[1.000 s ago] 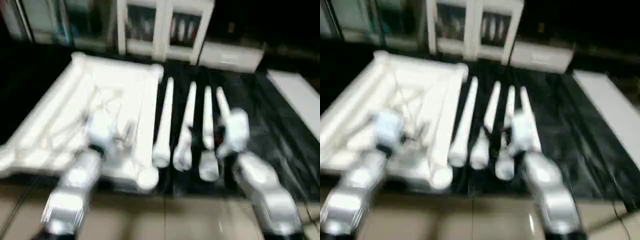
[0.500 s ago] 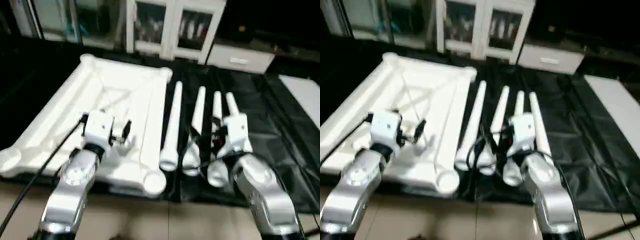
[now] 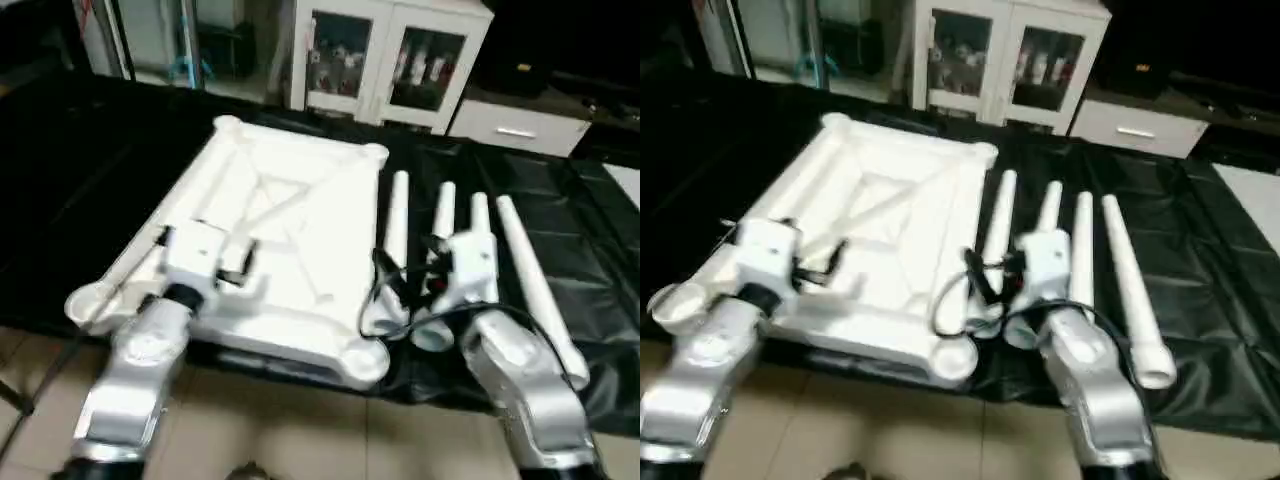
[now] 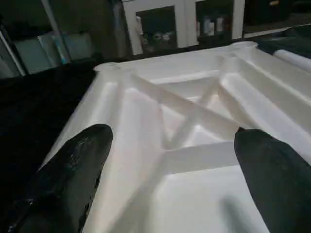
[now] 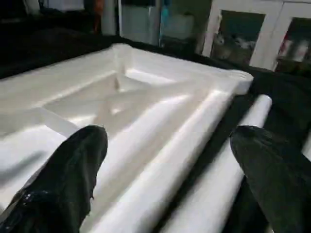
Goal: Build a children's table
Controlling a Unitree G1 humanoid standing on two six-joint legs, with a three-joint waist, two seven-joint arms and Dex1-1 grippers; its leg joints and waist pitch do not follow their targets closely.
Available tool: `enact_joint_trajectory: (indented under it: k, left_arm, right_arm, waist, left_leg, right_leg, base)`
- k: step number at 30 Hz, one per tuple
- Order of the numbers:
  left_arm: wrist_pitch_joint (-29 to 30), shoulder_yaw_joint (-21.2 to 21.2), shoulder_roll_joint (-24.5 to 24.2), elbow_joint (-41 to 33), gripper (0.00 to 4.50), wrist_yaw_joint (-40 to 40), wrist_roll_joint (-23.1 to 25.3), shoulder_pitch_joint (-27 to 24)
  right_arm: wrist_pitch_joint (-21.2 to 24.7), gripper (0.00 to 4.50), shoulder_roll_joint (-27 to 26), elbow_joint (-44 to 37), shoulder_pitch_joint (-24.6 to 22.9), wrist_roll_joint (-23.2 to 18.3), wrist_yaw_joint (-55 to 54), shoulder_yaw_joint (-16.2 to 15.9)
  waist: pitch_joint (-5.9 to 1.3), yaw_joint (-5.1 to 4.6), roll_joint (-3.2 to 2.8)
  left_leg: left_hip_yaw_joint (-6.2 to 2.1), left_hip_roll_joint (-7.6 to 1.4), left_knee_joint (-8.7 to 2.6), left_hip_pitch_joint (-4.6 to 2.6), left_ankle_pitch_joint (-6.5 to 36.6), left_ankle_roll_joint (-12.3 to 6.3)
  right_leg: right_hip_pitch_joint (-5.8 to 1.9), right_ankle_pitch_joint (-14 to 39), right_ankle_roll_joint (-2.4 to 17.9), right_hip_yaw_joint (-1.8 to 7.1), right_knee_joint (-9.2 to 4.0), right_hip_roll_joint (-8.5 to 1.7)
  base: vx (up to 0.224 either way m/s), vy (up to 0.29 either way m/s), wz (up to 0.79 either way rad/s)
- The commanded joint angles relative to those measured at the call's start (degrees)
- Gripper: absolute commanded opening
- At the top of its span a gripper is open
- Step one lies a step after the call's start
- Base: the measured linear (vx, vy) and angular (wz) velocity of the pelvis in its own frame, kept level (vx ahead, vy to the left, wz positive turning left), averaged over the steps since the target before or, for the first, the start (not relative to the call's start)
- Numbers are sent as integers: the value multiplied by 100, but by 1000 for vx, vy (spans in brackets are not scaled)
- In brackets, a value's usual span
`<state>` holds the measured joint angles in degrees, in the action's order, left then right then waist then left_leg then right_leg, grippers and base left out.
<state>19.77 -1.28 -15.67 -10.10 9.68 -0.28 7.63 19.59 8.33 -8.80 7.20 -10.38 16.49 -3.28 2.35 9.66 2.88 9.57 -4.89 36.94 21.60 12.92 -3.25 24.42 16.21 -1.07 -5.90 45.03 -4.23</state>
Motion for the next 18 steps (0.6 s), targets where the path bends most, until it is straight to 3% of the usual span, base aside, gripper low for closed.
enact_joint_trajectory:
  k: [1,2,3,4,5,6,7,8,9,10,11,12,13,14,15,16,17,18]
  left_arm:
    - [47,-128,90,-21,450,44,6,62]
    - [19,-120,100,-16,450,-3,55,68]
    - [49,-84,132,-10,450,-66,62,81]
    - [-47,-82,93,29,450,-224,250,141]
    - [-75,-97,61,45,450,-268,329,166]
    - [-63,-106,58,59,450,-268,336,175]
    - [-33,-109,65,67,450,-261,326,176]
    - [-20,-123,60,77,450,-263,346,176]
    - [-12,-137,54,85,450,-267,371,176]
    - [-13,-144,61,87,450,-263,371,177]
    - [63,-55,184,83,450,-345,275,194]
    - [116,12,271,78,450,-401,202,206]
    - [125,16,278,75,450,-417,213,213]
    - [118,-17,246,66,450,-404,286,236]
    - [128,-23,243,64,450,-395,285,238]
    - [151,-32,239,60,450,-380,281,241]
    - [146,-38,235,51,450,-372,271,238]
    - [130,-14,264,37,450,-363,215,227]
  right_arm:
    - [-19,446,99,-5,-31,44,-59,119]
    - [-20,446,99,-3,-27,43,-59,114]
    - [-22,446,97,-1,-23,44,-59,111]
    - [-28,446,90,4,-13,58,-57,105]
    - [-31,446,87,7,-8,65,-56,104]
    - [-33,446,86,11,1,68,-52,106]
    - [-34,446,86,14,9,70,-49,109]
    - [-36,446,89,20,18,74,-46,111]
    - [-39,446,92,26,25,77,-44,113]
    - [-42,446,98,33,33,77,-41,119]
    - [-40,446,118,38,39,79,-49,131]
    - [-38,446,131,40,41,80,-55,138]
    - [-35,446,133,38,41,75,-60,144]
    - [-16,446,134,33,42,49,-88,181]
    - [-14,446,135,34,42,50,-98,189]
    - [-11,446,137,36,42,54,-119,204]
    - [53,446,102,46,49,7,-185,298]
    - [65,446,90,50,58,14,-240,350]
  waist:
    - [-299,-106,-118]
    - [-403,-17,441]
    - [-292,253,308]
    - [-335,116,223]
    - [-206,119,123]
    - [-133,22,76]
    - [-191,-172,-272]
    - [-319,-347,-407]
    - [-283,-336,-499]
    - [-253,-332,-556]
    - [-273,-348,-555]
    - [-319,-363,-541]
    - [-390,-349,-488]
    - [-413,-386,-411]
    - [-394,-384,-316]
    - [-380,-335,-39]
    - [-366,-251,-76]
    - [-312,-102,50]
  left_leg:
    - [-298,-785,-823,-255,-1043,-2189]
    - [-87,-493,-305,6,782,-619]
    - [-311,-283,627,177,1249,-128]
    - [-829,-139,1038,508,1016,734]
    - [-912,-271,955,394,753,1100]
    - [-808,-422,393,154,692,1277]
    - [-882,-604,-246,-264,1369,1374]
    - [-1295,-1306,-835,-237,2653,1879]
    - [-1371,-1372,-969,-178,2832,2070]
    - [-1364,-1462,-1049,-173,2814,2077]
    - [-1351,-1445,-1028,-192,2658,2046]
    - [-1217,-1286,-936,-170,2580,1702]
    - [-1137,-1135,-829,-299,2336,1277]
    - [-1072,-956,-787,-307,2010,950]
    - [-1021,-879,-764,-240,1918,827]
    - [-849,-626,-587,-17,1695,800]
    - [-750,-579,-496,159,1359,801]
    - [-591,-538,-466,151,1083,850]
  right_leg:
    - [164,190,-280,-64,-94,16]
    - [-226,377,-530,829,-1084,-1040]
    - [-201,1172,-439,1445,-1644,-1848]
    - [-538,1403,-66,1278,-1513,-1768]
    - [-485,1774,336,932,-1560,-1651]
    - [-459,1984,1083,418,-1543,-1067]
    - [-317,1946,907,-113,-1349,-317]
    - [-223,-24,533,81,-600,-58]
    - [-176,-290,479,39,-399,-20]
    - [18,-52,338,7,-140,61]
    - [69,77,312,-4,-95,72]
    - [27,278,256,-15,-100,85]
    - [-1,274,250,-2,-261,83]
    - [-120,27,221,63,-513,5]
    - [-203,-166,195,147,-694,-86]
    - [-417,-423,101,393,-1093,-469]
    - [-556,-577,277,519,-1164,-727]
    - [-558,345,-44,572,-1401,-908]
  base:
    - [-79,167,-10]
    - [-87,134,0]
    - [-87,134,0]
    - [-67,156,-19]
    - [-75,222,-47]
    - [-75,222,-47]
    - [-98,267,-7]
    - [-101,254,18]
    - [-101,254,18]
    - [-79,182,8]
    - [-67,118,3]
    - [-67,118,3]
    - [-71,59,0]
    - [-73,10,-6]
    - [-73,10,-6]
    - [-68,-53,-17]
    - [-81,-87,-17]
    - [-81,-87,-17]
